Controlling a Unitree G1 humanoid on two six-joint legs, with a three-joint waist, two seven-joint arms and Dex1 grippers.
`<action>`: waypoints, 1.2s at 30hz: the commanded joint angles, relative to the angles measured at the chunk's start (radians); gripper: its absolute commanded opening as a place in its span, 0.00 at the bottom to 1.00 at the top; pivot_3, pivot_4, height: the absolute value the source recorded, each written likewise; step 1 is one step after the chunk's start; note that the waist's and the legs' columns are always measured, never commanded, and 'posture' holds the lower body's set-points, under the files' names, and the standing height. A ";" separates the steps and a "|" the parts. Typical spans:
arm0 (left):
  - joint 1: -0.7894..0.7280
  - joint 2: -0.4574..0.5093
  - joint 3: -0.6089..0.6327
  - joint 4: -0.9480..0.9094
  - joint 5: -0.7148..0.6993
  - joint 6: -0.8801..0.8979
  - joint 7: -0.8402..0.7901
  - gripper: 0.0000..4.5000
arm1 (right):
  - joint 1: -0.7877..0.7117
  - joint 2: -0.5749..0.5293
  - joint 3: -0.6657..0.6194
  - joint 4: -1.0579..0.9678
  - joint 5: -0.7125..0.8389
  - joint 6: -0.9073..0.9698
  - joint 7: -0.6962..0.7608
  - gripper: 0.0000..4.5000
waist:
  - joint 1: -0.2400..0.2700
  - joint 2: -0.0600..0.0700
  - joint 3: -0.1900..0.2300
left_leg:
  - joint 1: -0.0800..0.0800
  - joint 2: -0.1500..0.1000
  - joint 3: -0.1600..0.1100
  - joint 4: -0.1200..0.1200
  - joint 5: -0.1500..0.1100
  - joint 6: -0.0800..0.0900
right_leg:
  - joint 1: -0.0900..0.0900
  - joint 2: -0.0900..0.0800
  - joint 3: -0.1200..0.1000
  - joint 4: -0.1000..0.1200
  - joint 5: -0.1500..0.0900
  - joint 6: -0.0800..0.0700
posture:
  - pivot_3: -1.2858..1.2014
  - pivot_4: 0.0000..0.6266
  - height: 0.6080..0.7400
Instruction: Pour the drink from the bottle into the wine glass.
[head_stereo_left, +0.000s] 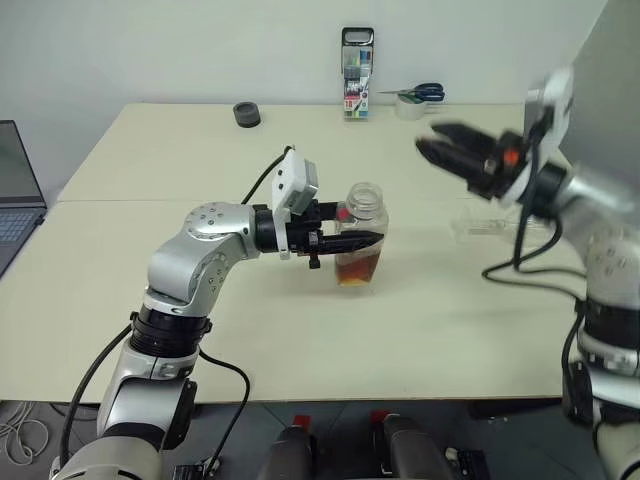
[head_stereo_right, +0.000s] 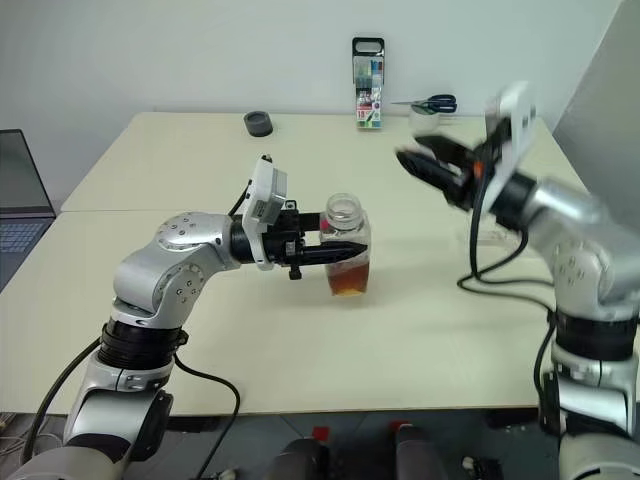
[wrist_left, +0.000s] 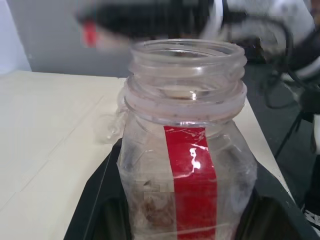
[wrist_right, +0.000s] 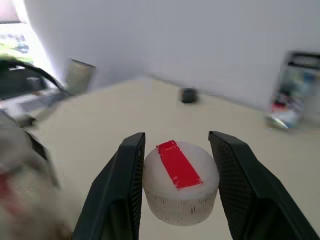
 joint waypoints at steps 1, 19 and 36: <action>-0.013 -0.005 0.030 -0.028 -0.010 -0.020 0.018 0.44 | 0.261 0.081 -0.007 -0.116 -0.208 -0.131 -0.221 0.39 | 0.001 0.000 0.000 | 0.000 0.000 0.000 0.000 0.000 0.000 | 0.000 0.000 0.000 0.000 0.000 0.000 | 0.52 0.24 1.00; -0.058 -0.007 0.018 0.015 0.001 -0.033 0.011 0.44 | 0.366 0.302 0.140 0.110 -0.399 -0.299 -0.337 0.99 | -0.018 0.002 0.001 | 0.004 0.000 0.004 0.001 0.001 -0.001 | 0.001 0.006 0.003 0.002 0.000 0.001 | 0.52 0.24 1.00; -0.084 0.019 0.164 0.221 0.213 -0.173 0.384 0.44 | 0.004 0.055 0.075 -0.312 0.261 0.145 0.021 0.99 | -0.015 0.001 0.001 | 0.004 0.001 -0.001 0.001 0.001 0.000 | 0.002 0.005 -0.001 0.002 0.000 0.000 | 0.52 0.24 1.00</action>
